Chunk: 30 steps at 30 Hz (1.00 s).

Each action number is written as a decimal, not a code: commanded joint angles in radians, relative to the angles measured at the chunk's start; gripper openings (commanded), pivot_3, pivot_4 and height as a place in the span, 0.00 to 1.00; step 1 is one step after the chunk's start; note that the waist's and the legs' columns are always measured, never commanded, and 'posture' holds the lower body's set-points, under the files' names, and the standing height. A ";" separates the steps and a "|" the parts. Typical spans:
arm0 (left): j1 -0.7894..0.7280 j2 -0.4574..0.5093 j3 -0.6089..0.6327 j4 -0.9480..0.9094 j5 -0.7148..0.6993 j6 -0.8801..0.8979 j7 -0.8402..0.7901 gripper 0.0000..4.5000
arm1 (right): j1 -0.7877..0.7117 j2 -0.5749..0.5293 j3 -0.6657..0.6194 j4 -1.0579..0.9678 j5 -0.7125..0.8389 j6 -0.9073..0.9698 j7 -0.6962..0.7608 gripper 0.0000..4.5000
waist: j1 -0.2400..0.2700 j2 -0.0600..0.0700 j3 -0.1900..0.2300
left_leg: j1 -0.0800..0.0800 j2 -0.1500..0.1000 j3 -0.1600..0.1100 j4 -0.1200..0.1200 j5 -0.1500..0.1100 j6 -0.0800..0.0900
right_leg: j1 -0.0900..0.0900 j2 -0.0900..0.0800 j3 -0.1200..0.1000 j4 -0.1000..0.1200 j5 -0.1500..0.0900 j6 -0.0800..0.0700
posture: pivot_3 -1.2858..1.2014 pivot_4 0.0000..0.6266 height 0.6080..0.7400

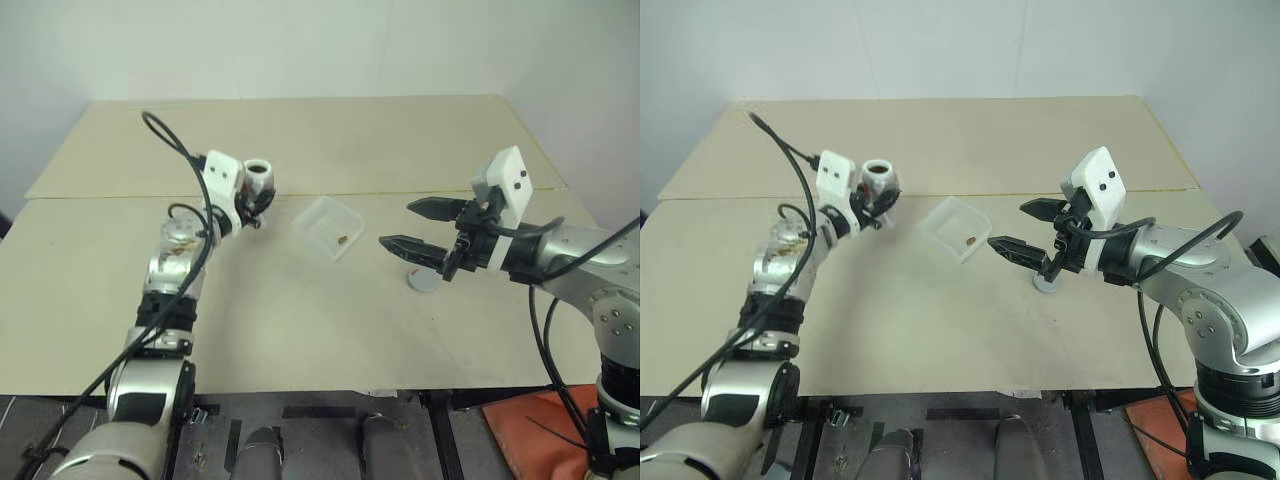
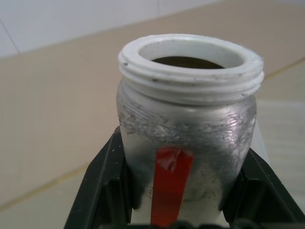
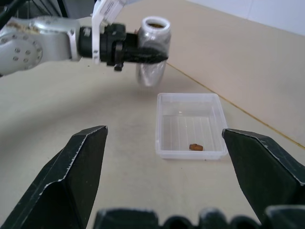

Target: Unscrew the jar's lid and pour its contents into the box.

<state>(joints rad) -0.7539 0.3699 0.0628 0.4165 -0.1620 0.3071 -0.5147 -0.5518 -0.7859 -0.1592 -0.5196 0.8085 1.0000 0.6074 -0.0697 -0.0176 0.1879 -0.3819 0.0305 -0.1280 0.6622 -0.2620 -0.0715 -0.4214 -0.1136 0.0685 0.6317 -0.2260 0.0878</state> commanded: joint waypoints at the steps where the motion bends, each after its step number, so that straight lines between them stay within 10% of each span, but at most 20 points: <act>1: 0.025 -0.018 0.044 -0.063 -0.046 -0.032 0.006 0.42 | -0.006 -0.019 -0.032 -0.024 0.012 -0.007 0.001 0.99 | 0.000 0.000 0.000 | 0.000 0.000 0.000 0.000 0.000 0.000 | 0.000 0.000 0.000 0.000 0.000 0.000 | 0.52 0.24 1.00; 12: 0.129 -0.036 0.033 -0.117 -0.055 -0.042 -0.023 0.42 | 0.014 -0.026 -0.033 -0.045 0.016 0.002 -0.021 0.99 | 0.002 0.000 0.000 | 0.000 0.000 0.000 0.000 0.000 0.000 | 0.000 0.000 0.000 0.000 0.000 0.000 | 0.52 0.24 1.00; 20: 0.218 0.018 0.028 -0.225 -0.052 0.010 -0.051 0.99 | 0.034 -0.033 -0.019 -0.053 0.008 -0.007 -0.012 1.00 | 0.001 0.000 0.000 | 0.000 0.000 0.000 0.000 0.000 0.000 | 0.000 0.000 0.000 0.000 0.000 0.000 | 0.52 0.24 1.00; 30: 0.363 0.335 0.134 -0.525 -0.246 0.184 -0.358 1.00 | 0.076 -0.063 -0.076 -0.052 0.017 -0.013 0.003 1.00 | -0.001 0.000 0.000 | 0.001 0.001 0.000 -0.001 -0.001 0.001 | 0.000 0.001 0.000 0.000 0.000 -0.001 | 0.52 0.24 1.00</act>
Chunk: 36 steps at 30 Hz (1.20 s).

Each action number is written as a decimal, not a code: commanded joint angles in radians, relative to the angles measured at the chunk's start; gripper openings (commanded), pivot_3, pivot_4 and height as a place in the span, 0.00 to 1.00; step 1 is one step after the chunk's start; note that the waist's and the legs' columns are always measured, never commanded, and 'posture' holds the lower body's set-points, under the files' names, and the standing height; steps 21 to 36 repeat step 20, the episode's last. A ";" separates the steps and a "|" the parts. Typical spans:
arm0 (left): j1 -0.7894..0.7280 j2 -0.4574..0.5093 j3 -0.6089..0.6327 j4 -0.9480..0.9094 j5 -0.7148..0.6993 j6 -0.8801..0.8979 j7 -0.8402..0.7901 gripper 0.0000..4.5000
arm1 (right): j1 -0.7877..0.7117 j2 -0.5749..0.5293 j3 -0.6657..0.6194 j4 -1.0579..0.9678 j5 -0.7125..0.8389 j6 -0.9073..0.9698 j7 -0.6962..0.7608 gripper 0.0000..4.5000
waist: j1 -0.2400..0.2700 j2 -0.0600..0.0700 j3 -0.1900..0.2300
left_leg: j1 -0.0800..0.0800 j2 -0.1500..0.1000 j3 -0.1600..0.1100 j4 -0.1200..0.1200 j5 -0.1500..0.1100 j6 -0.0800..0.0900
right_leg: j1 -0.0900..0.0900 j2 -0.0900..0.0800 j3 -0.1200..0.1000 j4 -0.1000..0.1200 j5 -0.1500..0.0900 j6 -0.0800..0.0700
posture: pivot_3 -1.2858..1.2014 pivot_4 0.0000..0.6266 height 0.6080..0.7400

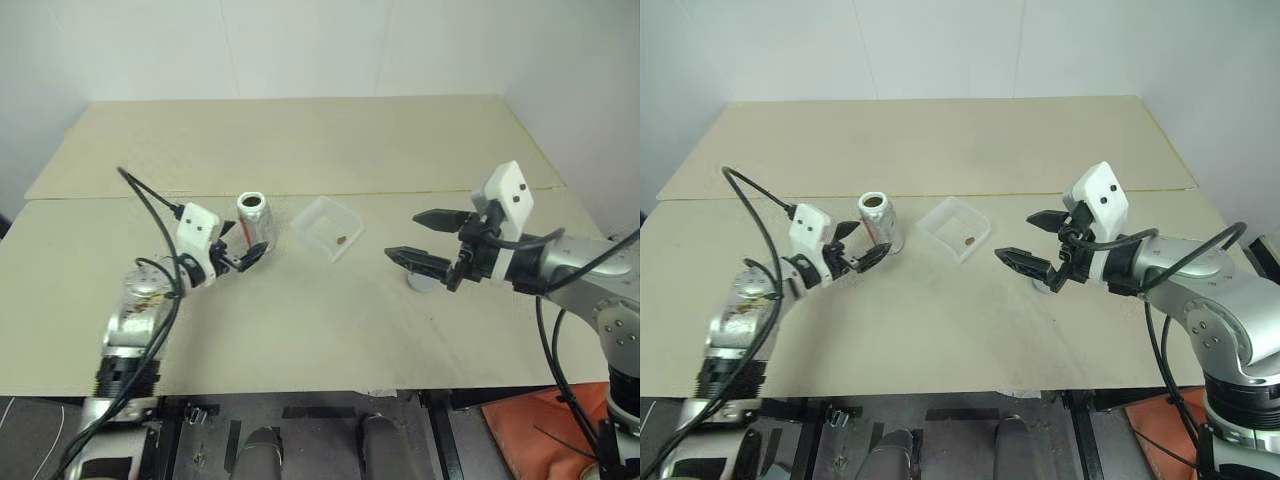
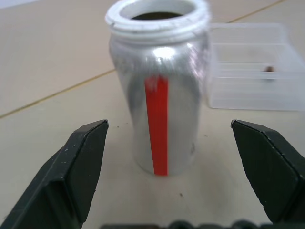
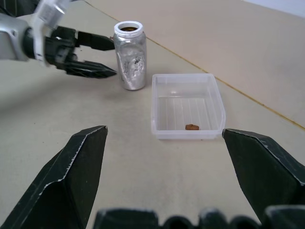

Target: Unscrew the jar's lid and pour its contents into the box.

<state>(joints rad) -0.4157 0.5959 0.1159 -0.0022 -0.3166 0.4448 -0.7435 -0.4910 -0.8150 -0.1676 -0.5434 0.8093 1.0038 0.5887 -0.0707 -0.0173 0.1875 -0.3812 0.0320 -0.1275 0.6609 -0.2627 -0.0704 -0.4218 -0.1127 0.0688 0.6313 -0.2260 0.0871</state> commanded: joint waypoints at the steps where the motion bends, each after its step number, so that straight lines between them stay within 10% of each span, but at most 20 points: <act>1: 0.039 0.150 0.102 -0.130 -0.120 0.052 -0.172 1.00 | 0.026 -0.044 -0.079 -0.026 0.016 -0.024 0.035 1.00 | 0.001 0.000 0.000 | 0.000 0.000 0.000 0.000 0.000 0.000 | -0.001 0.000 0.000 0.000 0.000 0.000 | 0.52 0.24 1.00; 10: -0.004 0.413 0.277 -0.066 -0.324 0.068 -0.480 1.00 | 0.113 -0.105 -0.156 0.017 -0.061 -0.186 0.147 1.00 | 0.013 0.000 0.000 | 0.000 0.001 0.001 -0.001 -0.001 0.001 | 0.000 0.000 0.000 -0.003 -0.001 -0.001 | 0.52 0.24 1.00; 36: 0.138 0.414 0.328 -0.152 -0.346 0.068 -0.454 1.00 | 0.174 -0.111 -0.160 0.009 -0.070 -0.237 0.188 1.00 | 0.002 0.000 0.000 | 0.002 0.002 0.002 -0.001 -0.001 0.002 | 0.000 0.001 0.000 -0.002 -0.002 -0.003 | 0.52 0.24 1.00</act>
